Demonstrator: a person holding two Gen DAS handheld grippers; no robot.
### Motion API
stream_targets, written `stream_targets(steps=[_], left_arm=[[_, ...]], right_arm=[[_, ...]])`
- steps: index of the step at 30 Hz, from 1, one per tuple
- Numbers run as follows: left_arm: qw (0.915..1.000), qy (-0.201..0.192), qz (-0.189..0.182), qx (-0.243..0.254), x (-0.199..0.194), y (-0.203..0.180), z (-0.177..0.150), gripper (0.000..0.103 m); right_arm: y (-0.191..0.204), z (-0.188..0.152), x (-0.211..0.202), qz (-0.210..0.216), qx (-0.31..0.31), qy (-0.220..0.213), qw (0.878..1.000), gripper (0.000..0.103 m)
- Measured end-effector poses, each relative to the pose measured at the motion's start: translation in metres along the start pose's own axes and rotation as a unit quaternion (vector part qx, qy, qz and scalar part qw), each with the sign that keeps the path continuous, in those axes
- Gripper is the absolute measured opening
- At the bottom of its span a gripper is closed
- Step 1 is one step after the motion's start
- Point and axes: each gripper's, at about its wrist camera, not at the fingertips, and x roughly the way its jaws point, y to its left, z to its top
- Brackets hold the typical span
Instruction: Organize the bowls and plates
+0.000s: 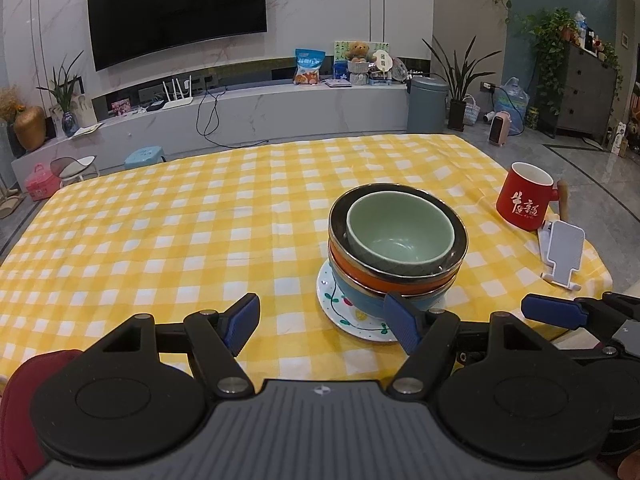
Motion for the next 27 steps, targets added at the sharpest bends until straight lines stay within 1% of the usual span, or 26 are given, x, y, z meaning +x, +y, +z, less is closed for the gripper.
stream_targets(steps=[5,8,14,23,27], left_arm=[[1.0,0.004,0.004,0.003,0.0016,0.0003,-0.0005,0.083],[1.0,0.006,-0.001,-0.002,0.0017,0.0021,0.0,0.083],[1.0,0.005,0.004,0.002,0.0017,0.0012,-0.0002,0.083],[0.9999,0.009,0.0,-0.003,0.0018,0.004,0.0007,0.083],[0.9999,0.01,-0.001,-0.004,0.0027,0.0035,0.0007,0.083]], right_arm=[[0.0003,-0.0012,0.0021,-0.003,-0.001,0.004,1.0,0.076],[-0.0015,-0.001,0.003,0.004,0.007,0.009,1.0,0.076],[0.0009,-0.0016,0.0026,-0.001,0.001,0.004,1.0,0.076],[0.0022,-0.002,0.0015,-0.002,0.003,-0.004,1.0,0.076],[0.0005,-0.0022,0.002,0.0,0.006,0.002,1.0,0.076]])
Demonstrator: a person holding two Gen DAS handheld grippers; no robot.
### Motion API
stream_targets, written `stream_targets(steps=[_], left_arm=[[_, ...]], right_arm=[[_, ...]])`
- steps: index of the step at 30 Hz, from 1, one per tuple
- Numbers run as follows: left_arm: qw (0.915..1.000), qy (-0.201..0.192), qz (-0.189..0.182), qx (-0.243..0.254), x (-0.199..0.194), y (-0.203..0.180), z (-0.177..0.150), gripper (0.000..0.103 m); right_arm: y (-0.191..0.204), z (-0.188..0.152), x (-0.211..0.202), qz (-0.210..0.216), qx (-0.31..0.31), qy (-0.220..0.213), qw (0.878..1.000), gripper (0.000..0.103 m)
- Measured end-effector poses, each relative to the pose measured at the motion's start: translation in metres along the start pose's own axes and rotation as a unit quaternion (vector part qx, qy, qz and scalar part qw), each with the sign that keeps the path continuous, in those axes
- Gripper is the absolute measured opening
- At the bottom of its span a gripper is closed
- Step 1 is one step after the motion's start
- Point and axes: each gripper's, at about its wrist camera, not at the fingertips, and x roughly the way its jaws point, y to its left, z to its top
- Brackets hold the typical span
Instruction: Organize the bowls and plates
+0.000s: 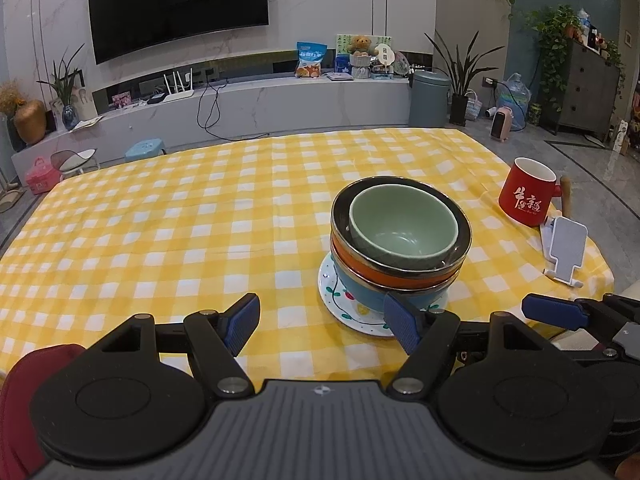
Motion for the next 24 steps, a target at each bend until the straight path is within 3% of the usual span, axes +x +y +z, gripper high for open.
stream_targets(steps=[24], left_arm=[[1.0,0.003,-0.001,-0.004,0.0021,-0.0012,-0.0018,0.083]], right_arm=[[0.0001,-0.0025,0.0016,-0.008,0.0,-0.001,1.0,0.076]])
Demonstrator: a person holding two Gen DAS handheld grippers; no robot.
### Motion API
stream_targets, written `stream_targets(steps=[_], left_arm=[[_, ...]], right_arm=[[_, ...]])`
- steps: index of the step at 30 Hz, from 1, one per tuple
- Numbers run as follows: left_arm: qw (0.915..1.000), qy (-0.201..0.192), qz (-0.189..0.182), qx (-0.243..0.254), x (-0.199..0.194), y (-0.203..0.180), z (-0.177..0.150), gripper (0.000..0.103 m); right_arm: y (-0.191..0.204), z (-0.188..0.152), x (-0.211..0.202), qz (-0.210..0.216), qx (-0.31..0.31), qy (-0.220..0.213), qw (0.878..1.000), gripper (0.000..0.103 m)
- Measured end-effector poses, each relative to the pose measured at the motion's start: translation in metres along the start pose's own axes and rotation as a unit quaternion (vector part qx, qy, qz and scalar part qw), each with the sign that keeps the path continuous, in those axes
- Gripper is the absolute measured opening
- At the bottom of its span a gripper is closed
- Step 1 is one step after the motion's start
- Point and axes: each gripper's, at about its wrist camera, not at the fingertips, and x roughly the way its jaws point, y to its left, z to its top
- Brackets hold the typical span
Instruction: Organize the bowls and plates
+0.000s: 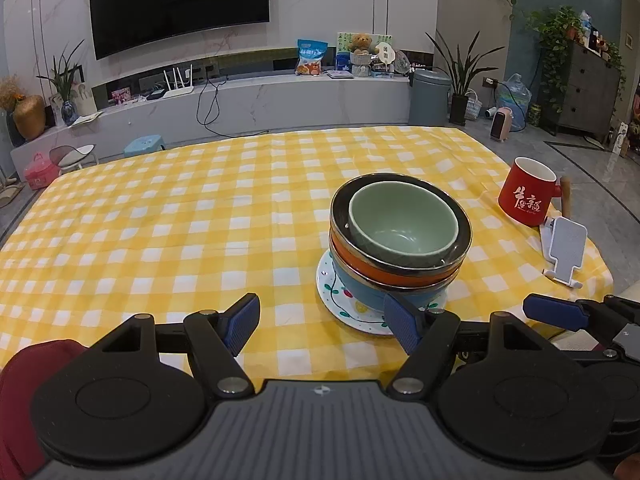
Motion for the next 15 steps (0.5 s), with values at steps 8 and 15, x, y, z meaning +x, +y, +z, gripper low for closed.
stream_targets(steps=[8,15], left_arm=[[1.0,0.0,0.001,0.001,-0.0002,-0.0002,-0.0001,0.083],[1.0,-0.004,-0.003,-0.005,0.0015,0.0027,-0.0024,0.083]], right_arm=[[0.0002,-0.0002,0.0003,0.0,0.0,0.001,1.0,0.076],[-0.0012,-0.0019,0.0002,0.005,0.007,-0.002,1.0,0.076]])
